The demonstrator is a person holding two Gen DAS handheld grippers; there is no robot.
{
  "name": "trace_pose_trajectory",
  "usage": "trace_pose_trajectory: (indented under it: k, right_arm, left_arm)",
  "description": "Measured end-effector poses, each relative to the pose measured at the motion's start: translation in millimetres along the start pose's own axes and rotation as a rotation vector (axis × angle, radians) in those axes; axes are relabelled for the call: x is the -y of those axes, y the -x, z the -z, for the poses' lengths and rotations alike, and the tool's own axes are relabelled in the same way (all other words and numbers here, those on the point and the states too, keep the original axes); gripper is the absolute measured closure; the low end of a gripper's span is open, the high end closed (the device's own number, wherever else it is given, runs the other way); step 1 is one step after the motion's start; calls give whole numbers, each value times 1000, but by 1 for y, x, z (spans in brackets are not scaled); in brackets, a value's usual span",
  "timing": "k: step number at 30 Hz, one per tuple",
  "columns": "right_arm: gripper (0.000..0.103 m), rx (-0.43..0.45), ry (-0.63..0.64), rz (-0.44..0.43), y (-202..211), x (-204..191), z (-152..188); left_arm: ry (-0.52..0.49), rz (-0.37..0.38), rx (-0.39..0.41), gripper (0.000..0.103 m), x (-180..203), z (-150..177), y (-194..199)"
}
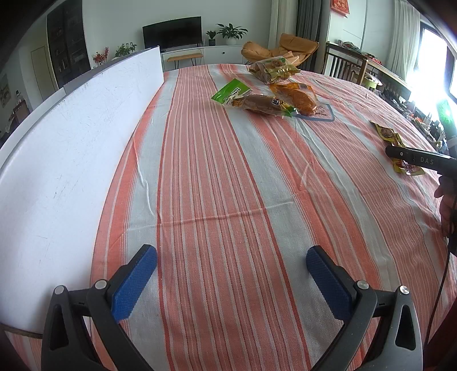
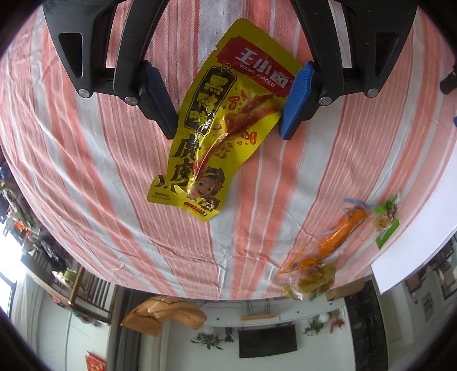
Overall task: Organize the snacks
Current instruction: 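Position the right tool's open fingers around the yellow spicy-strip packet, then grasp the green-labelled bread packet with the left tool and lift it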
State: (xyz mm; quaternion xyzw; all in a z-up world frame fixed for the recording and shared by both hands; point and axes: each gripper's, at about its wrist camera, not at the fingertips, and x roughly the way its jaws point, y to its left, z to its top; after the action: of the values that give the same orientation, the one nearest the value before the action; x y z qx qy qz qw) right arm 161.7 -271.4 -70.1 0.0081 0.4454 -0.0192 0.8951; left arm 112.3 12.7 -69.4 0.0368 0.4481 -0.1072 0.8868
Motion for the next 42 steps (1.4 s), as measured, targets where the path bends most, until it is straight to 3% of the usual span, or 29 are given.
trace_pose_trajectory:
  k: [16, 19, 21, 23, 25, 27, 30, 33, 35, 36, 42]
  right_arm:
    - [25, 0, -1, 1, 1, 3, 2]
    - [25, 0, -2, 0, 0, 3, 2]
    - [25, 0, -2, 0, 1, 3, 2]
    - [25, 0, -1, 0, 1, 3, 2]
    - [25, 0, -1, 0, 1, 3, 2]
    - [25, 0, -2, -1, 0, 3, 2]
    - [25, 0, -2, -1, 1, 3, 2]
    - [24, 0, -2, -2, 0, 3, 2]
    - [24, 0, -2, -1, 0, 3, 2]
    - [24, 0, -2, -2, 0, 3, 2]
    - [24, 0, -2, -2, 0, 3, 2]
  left_arm:
    - [6, -8, 0, 0, 1, 1, 0]
    - [94, -3, -36, 0, 1, -6, 0]
    - [164, 143, -56, 0, 4, -26, -4]
    - [210, 187, -52, 0, 8, -56, -9]
    - [234, 180, -18, 0, 11, -89, -17]
    - [289, 111, 13, 0, 12, -129, -36]
    - [395, 37, -25, 1, 10, -161, -73]
    - [448, -29, -115, 11, 9, -174, -115]
    - [401, -61, -44, 48, 15, -177, -114]
    - [385, -13, -32, 59, 16, -175, -113]
    - [232, 137, -85, 62, 5, -124, -78]
